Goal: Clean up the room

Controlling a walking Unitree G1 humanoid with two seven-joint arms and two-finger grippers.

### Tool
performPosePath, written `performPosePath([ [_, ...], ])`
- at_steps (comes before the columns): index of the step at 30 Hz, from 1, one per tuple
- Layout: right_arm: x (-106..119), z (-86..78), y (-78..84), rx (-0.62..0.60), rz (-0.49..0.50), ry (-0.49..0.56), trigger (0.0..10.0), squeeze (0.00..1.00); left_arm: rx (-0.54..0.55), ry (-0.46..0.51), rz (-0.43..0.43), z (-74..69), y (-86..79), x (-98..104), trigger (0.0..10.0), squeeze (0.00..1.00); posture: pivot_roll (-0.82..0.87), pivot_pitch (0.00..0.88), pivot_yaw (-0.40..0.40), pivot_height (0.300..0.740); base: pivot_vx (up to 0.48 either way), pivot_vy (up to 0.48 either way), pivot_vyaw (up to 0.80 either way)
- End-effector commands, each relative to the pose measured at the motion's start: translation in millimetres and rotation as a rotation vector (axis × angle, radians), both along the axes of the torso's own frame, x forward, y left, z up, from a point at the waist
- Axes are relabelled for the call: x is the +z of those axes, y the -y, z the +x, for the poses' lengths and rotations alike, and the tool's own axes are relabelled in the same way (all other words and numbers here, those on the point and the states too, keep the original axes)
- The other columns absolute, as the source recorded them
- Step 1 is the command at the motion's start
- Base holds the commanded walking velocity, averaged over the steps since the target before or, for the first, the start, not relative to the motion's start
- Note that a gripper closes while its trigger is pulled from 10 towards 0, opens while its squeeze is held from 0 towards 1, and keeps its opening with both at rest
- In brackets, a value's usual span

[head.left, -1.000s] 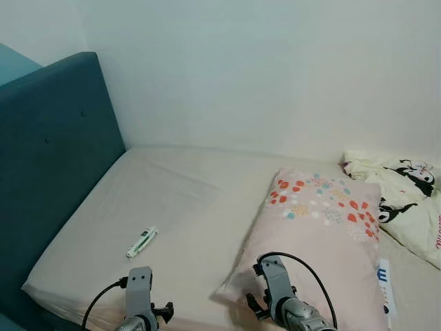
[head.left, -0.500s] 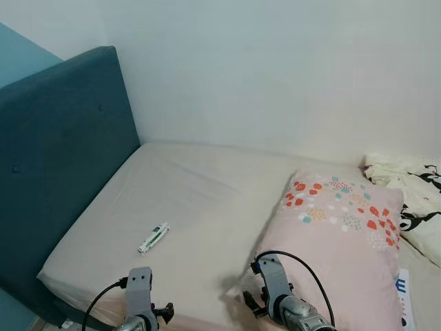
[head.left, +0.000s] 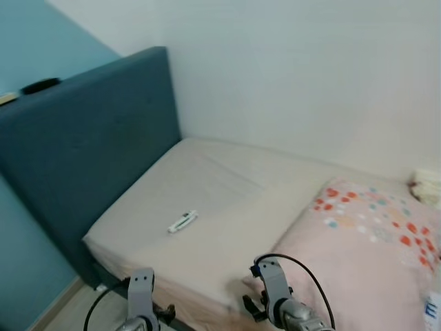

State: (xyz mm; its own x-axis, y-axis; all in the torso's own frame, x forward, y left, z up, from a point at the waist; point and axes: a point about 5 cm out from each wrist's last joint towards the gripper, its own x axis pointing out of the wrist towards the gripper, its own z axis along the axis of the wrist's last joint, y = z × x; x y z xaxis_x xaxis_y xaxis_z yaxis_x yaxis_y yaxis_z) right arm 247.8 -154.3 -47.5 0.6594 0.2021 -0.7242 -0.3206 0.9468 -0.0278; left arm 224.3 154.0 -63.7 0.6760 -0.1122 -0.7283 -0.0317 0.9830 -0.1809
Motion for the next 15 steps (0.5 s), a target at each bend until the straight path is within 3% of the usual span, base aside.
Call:
performPosePath([
  [1,0.5,0.7,-6.1,0.010,0.015,0.008,10.0,0.00,-0.002,0.002,0.016,0.4,-4.5,0.5,10.0,0.00,0.02,0.000,-0.014,0.740,0.000,0.000,0.76],
  [15,0.0,-0.1,-7.2,0.009,0.020,0.009,10.0,0.00,0.037,0.028,0.018,6.9,-8.9,4.9,10.0,0.00,0.01,0.000,-0.011,0.740,0.000,0.000,0.76],
])
